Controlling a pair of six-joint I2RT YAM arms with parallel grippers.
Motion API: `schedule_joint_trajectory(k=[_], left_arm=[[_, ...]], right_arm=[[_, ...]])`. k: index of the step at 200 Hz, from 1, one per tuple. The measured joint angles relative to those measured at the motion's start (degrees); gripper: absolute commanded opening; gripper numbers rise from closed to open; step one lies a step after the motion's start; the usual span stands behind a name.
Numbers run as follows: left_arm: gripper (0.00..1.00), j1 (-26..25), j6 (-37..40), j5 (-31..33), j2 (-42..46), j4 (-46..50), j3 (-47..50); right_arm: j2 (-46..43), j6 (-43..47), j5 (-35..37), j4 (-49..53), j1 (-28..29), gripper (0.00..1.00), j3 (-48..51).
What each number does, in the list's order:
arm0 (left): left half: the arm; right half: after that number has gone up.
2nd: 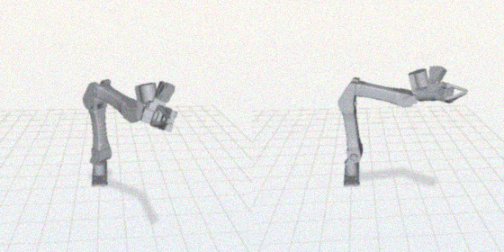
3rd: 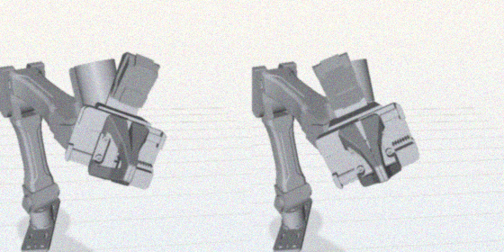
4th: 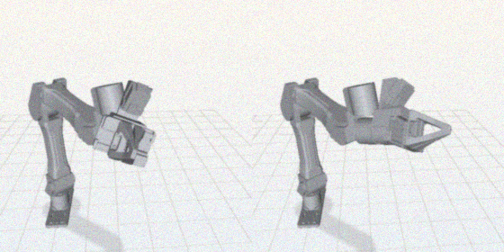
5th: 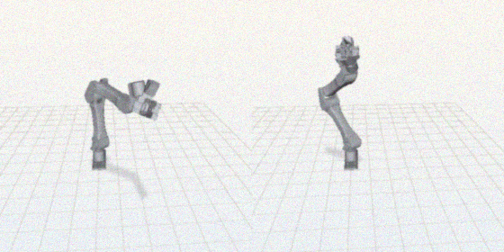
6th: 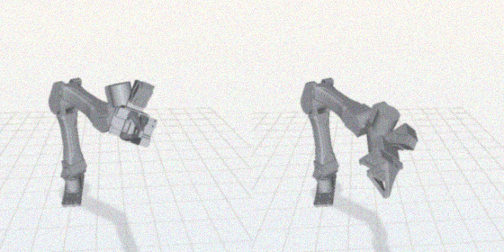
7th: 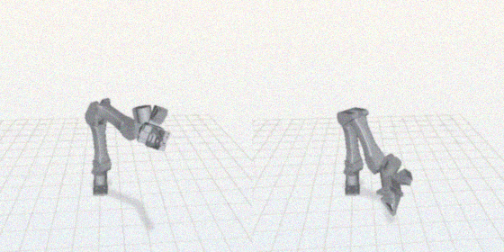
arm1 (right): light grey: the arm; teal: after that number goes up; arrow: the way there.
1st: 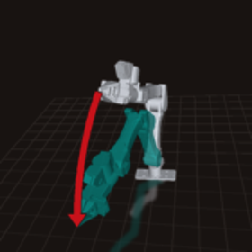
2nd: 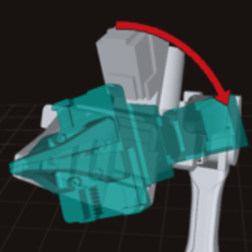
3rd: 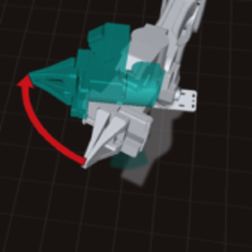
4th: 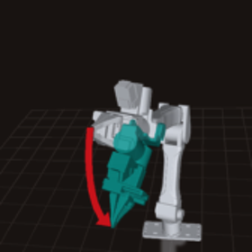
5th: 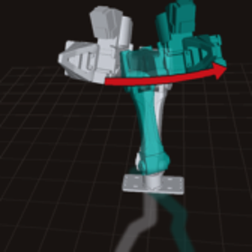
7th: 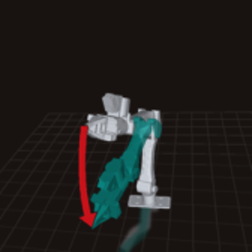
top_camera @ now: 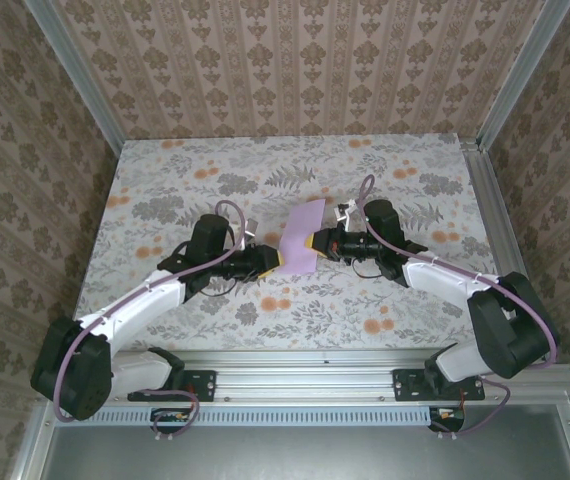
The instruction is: Fold a paper plane with a square sheet of paper (pick it up from the middle)
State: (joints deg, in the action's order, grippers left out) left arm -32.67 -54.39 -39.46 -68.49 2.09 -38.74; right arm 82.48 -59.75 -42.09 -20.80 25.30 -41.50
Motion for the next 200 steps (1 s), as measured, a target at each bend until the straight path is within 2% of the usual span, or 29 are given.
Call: schedule_joint_trajectory(k=[58,74,134,200], left_arm=[[0.06,0.13,0.44,-0.07,-0.02,1.29,-1.66],[0.00,0.13,0.70,-0.07,-0.02,1.57,-1.66],[0.00,0.13,4.96,0.00,-0.79,6.91,-3.06],[0.00,-0.37,10.47,0.55,-2.03,15.39,-3.41]], right_arm=[[0.81,1.03,-0.02,0.15,0.02,0.00,0.02],[0.87,1.03,-0.02,0.13,0.02,0.03,0.02],[3.76,1.64,-0.68,0.04,-0.04,0.21,-0.04],[11.65,2.67,-1.29,-1.11,-0.68,0.23,-2.91]])
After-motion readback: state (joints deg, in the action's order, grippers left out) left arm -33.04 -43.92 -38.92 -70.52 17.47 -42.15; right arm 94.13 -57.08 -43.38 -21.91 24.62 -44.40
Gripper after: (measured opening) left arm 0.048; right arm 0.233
